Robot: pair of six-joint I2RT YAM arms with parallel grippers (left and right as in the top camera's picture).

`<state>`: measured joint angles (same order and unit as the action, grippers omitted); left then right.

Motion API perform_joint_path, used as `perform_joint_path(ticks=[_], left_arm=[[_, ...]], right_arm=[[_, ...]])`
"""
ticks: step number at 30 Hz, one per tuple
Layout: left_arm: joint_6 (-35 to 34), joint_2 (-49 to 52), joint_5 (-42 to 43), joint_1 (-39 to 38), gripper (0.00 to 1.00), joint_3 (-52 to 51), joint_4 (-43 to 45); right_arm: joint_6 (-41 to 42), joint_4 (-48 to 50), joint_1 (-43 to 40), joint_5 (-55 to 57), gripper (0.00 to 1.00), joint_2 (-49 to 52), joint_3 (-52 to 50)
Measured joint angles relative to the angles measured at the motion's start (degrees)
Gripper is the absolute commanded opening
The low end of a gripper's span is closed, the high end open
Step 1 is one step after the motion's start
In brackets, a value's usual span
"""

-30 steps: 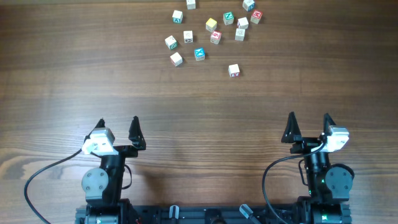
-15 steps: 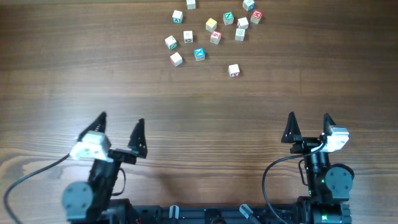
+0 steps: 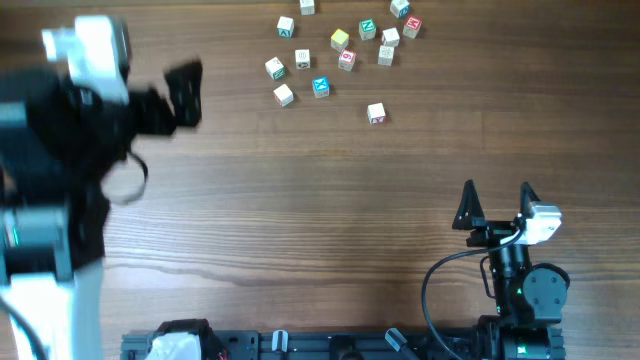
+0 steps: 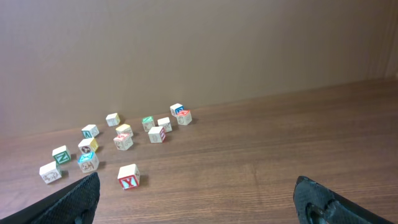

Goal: Form a tower
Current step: 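Reach the left gripper to the white cat block and grasp it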

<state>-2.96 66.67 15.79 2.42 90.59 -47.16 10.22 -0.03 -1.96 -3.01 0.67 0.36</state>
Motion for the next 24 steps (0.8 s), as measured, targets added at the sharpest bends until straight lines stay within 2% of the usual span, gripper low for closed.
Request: perform_joint_path(ticks=[2,5,11,17,19,20,24], left_arm=[[-1.92,9.38,-0.02,-0.31,1.00,8.50,-2.67],[-3.80,17.51,0.00,-2.67,1.00,13.03,-2.71],[-4.96,30.84,-0.48,-10.12,1.00,13.42,-1.40],[-6.08,38.27,0.13,-12.59,1.00,13.49,-1.88],[-10.16,40.54,-2.54,-13.07,1.00,13.51,-1.68],[-14.91,42.66,-6.47,-13.68,1.00,13.53,-1.73],[-25.97,49.64,-14.40,-16.17,1.00,13.53,-1.68]], right_arm=[[0.00,-0.04,0.00,0.00,1.00,0.00,0.00],[0.00,-0.02,0.00,0.00,1.00,0.00,0.00],[0.00,0.00,0.00,0.00,1.00,0.00,0.00],[0.00,0.00,0.00,0.00,1.00,0.00,0.00],[0.00,-0.02,0.00,0.00,1.00,0.00,0.00],[0.00,0.00,0.00,0.00,1.00,0.00,0.00],[0.00,0.00,0.00,0.00,1.00,0.00,0.00]])
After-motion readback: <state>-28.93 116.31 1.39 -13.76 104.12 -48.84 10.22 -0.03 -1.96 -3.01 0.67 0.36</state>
